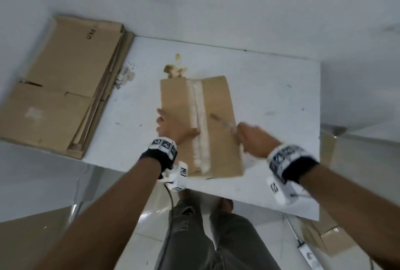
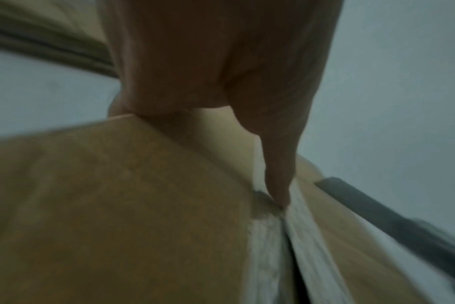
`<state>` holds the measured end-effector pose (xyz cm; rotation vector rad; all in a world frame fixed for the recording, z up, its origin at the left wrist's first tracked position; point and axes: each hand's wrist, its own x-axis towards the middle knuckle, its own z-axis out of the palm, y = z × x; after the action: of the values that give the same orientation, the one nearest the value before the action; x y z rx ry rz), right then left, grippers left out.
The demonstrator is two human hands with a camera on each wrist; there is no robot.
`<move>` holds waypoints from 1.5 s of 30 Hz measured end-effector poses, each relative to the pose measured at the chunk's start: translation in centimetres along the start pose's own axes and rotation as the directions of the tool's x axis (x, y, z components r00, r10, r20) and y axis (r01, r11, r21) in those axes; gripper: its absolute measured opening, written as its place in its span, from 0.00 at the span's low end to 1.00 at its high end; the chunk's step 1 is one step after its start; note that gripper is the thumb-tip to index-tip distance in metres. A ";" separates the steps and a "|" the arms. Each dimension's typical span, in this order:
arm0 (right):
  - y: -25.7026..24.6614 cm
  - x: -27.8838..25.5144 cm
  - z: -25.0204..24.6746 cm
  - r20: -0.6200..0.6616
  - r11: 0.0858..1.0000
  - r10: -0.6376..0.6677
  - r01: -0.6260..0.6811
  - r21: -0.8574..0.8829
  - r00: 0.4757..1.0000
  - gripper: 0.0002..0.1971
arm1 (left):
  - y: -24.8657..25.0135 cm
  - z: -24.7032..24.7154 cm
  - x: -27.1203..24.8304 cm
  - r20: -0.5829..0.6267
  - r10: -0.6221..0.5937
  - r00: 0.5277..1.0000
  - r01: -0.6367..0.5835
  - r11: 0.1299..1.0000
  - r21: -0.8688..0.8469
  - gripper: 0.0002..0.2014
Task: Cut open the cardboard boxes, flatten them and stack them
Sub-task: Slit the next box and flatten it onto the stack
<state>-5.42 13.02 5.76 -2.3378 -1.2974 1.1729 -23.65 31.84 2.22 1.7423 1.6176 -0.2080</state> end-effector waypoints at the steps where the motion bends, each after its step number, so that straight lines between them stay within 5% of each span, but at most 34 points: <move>1: 0.1 -2.0 1.2 0.093 0.999 -0.021 0.017 0.051 0.995 0.19 | 0.7 -0.3 0.5 0.027 0.085 0.996 -0.087 0.990 0.109 0.80; 4: 0.1 -4.3 2.1 0.033 0.997 -0.063 0.061 0.057 0.997 0.15 | 2.3 0.1 1.5 0.171 0.210 0.963 -0.262 0.880 0.396 0.83; 8: -0.1 -2.2 -2.2 -0.217 0.972 -0.074 0.022 -0.236 0.973 0.12 | 3.4 1.1 0.7 0.160 0.179 0.971 -0.237 0.813 0.531 0.86; 11: -0.9 0.4 -4.2 -0.126 0.849 -0.116 0.032 -0.528 0.985 0.16 | 3.4 1.7 -0.3 0.166 0.218 0.962 -0.273 0.804 0.528 0.83; 16: -3.7 3.2 -4.1 -0.027 0.715 -0.238 0.156 -0.681 0.971 0.14 | 1.7 0.6 -0.7 0.270 0.332 0.904 -0.427 0.743 0.515 0.75; 22: -2.8 4.3 -6.4 -0.082 0.737 -0.207 0.100 -0.668 0.975 0.17 | 0.1 -1.2 0.2 0.297 0.430 0.853 -0.523 0.701 0.485 0.71; 31: 1.8 1.4 -8.3 -0.342 0.872 -0.020 -0.151 -0.466 0.940 0.15 | 2.2 -1.3 0.9 0.349 0.509 0.787 -0.615 0.602 0.509 0.71; 38: 4.4 -1.2 -4.9 -0.419 0.964 -0.003 -0.108 -0.241 0.908 0.15 | 2.5 -2.1 1.8 0.422 0.445 0.790 -0.613 0.542 0.575 0.60; 42: 6.5 -2.2 -3.6 -0.474 0.968 0.167 -0.053 0.244 0.864 0.12 | 1.8 -2.6 2.1 0.424 0.456 0.783 -0.620 0.508 0.598 0.58; 45: 6.1 -1.7 -2.5 -0.366 0.813 0.319 -0.054 0.580 0.874 0.18 | 1.8 -2.7 2.1 0.423 0.457 0.783 -0.616 0.475 0.629 0.59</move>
<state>-0.29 8.55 5.08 -2.1297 -0.4747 0.8252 -22.52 35.25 3.71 2.6720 0.7419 -0.8004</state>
